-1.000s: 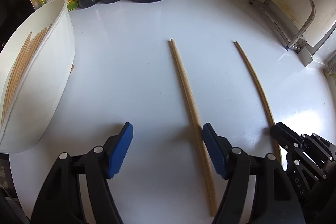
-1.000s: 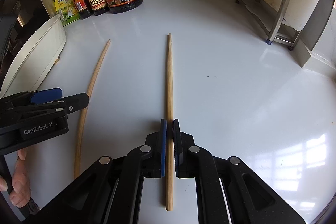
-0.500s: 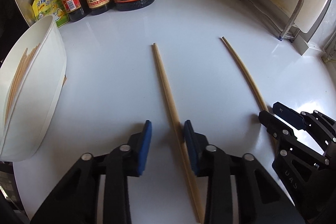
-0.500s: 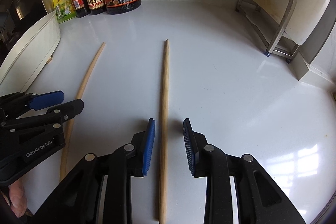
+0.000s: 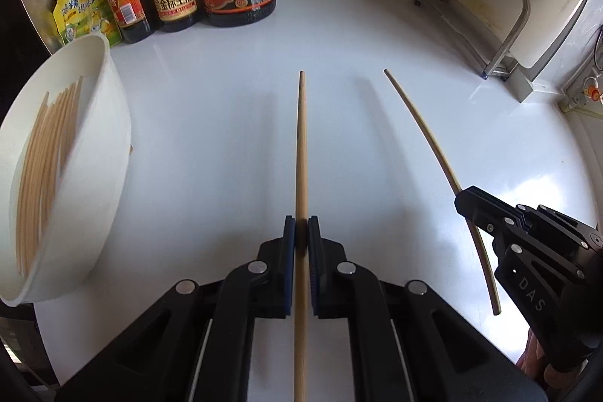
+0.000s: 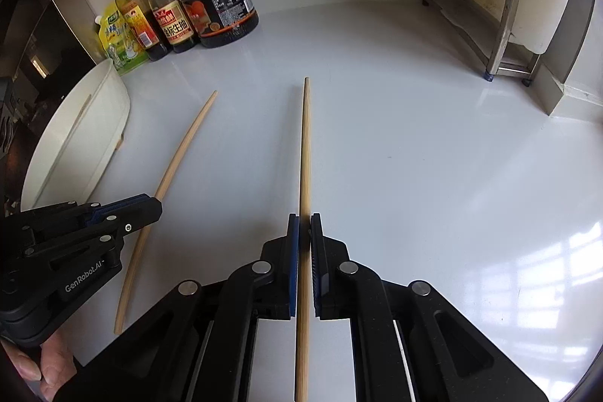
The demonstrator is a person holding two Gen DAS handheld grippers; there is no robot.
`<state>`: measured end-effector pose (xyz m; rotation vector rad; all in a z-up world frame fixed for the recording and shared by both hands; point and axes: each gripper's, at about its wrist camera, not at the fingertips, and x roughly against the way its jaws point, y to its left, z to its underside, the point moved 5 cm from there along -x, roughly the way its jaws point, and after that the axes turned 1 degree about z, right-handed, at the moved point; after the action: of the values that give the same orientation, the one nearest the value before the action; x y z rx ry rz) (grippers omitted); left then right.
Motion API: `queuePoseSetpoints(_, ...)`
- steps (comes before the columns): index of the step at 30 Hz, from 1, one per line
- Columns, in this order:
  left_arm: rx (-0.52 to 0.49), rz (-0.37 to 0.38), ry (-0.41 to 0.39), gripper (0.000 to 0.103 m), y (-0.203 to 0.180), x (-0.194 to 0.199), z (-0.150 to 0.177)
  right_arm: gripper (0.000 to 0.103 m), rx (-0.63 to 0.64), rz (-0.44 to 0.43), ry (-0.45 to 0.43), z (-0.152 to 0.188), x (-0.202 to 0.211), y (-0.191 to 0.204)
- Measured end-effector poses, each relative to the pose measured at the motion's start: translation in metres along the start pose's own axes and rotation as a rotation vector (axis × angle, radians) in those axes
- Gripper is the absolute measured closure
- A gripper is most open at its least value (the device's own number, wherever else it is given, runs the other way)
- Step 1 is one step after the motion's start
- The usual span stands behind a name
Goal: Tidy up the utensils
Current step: 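Lift both chopsticks and carry them over the white basin, then lower the chopsticks into the basin and open both tools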
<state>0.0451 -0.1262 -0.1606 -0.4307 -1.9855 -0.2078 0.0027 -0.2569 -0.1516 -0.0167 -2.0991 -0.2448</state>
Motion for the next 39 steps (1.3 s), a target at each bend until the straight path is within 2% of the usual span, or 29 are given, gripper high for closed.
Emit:
queuePoseSetpoints(4, 0.003, -0.006, -0.05, 0.096, 0.021, 0.029, -0.015, 0.097, 0.015, -0.024, -0.034, -0.018, 0.016, 0.03)
queuePoseSetpoints(9, 0.025, -0.031, -0.113, 0.096, 0.065, 0.062, -0.034, 0.097, 0.054, -0.078, -0.077, -0.045, 0.031, 0.084)
queuePoseSetpoints(17, 0.09, -0.119, -0.161, 0.096, 0.17, 0.095, -0.046, 0.097, 0.146, -0.204, -0.08, -0.09, 0.014, 0.197)
queuePoseSetpoints(24, 0.181, -0.174, -0.1, 0.095, 0.259, 0.077, -0.043, 0.097, 0.223, -0.262, 0.003, -0.104, -0.032, 0.282)
queuePoseSetpoints(31, 0.221, -0.166, -0.046, 0.095, 0.299, 0.057, -0.035, 0.097, 0.224, -0.259, 0.077, -0.104, -0.065, 0.315)
queuePoseSetpoints(32, 0.231, -0.16, -0.036, 0.093, 0.303, 0.055, -0.035, 0.097, 0.219, -0.256, 0.075, -0.105, -0.065, 0.316)
queuePoseSetpoints(36, 0.252, -0.153, -0.045, 0.058, 0.31, 0.057, -0.033, 0.093, 0.215, -0.219, 0.052, -0.106, -0.063, 0.313)
queuePoseSetpoints(38, 0.258, -0.153, -0.057, 0.05, 0.311, 0.061, -0.033, 0.091, 0.209, -0.206, 0.048, -0.105, -0.06, 0.309)
queuePoseSetpoints(39, 0.262, -0.155, -0.062, 0.049, 0.311, 0.064, -0.032, 0.09, 0.207, -0.202, 0.049, -0.104, -0.058, 0.306)
